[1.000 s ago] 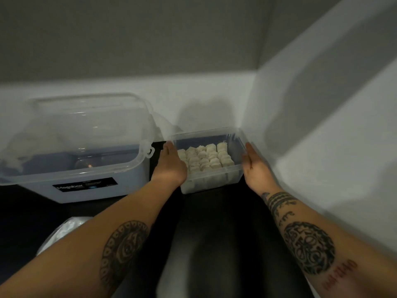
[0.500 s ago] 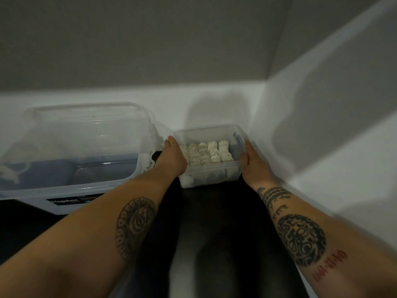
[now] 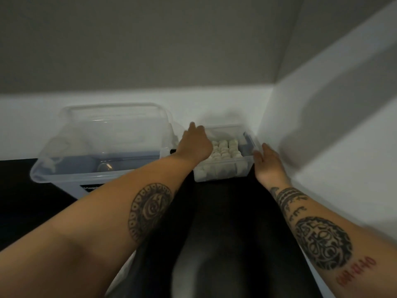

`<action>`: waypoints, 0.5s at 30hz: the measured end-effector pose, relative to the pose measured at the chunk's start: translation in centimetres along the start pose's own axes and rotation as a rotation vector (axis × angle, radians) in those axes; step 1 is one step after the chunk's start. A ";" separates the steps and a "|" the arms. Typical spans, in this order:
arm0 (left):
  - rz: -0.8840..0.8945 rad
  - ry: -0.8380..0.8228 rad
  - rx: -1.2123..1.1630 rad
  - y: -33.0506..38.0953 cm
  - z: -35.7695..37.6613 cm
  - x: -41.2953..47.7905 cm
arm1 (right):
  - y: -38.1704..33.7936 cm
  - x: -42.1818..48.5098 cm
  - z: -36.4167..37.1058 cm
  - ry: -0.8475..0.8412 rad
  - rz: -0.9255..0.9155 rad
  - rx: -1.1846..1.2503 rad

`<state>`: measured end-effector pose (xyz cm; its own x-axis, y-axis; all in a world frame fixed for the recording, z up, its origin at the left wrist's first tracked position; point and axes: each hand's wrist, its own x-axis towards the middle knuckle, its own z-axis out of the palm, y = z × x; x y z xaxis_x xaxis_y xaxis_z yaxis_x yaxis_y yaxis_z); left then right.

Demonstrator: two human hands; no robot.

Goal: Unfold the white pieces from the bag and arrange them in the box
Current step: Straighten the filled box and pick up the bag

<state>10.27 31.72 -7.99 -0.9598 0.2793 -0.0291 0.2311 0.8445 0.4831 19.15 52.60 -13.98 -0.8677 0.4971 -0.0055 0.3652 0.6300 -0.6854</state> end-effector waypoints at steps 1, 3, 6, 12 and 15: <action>0.041 0.012 -0.038 0.4 -0.9 -0.6 | -0.1 -0.7 0.2 0.033 0.005 0.030; 0.070 0.038 -0.128 0.6 -3.0 -1.7 | -0.9 -2.8 0.6 0.086 -0.015 0.075; 0.116 0.124 -0.222 -0.4 -6.7 -4.4 | -2.8 -7.3 1.3 0.092 -0.046 0.084; 0.164 0.216 -0.399 -6.9 -12.3 -11.6 | -7.0 -17.3 5.8 0.013 -0.024 0.072; 0.185 0.131 -0.449 -11.6 -13.2 -15.8 | -9.5 -22.1 8.8 -0.033 0.021 0.078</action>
<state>20.66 11.43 -1.56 -0.9279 0.3215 0.1888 0.3354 0.4987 0.7992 31.90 30.38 -13.80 -0.8713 0.4889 -0.0431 0.3570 0.5709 -0.7394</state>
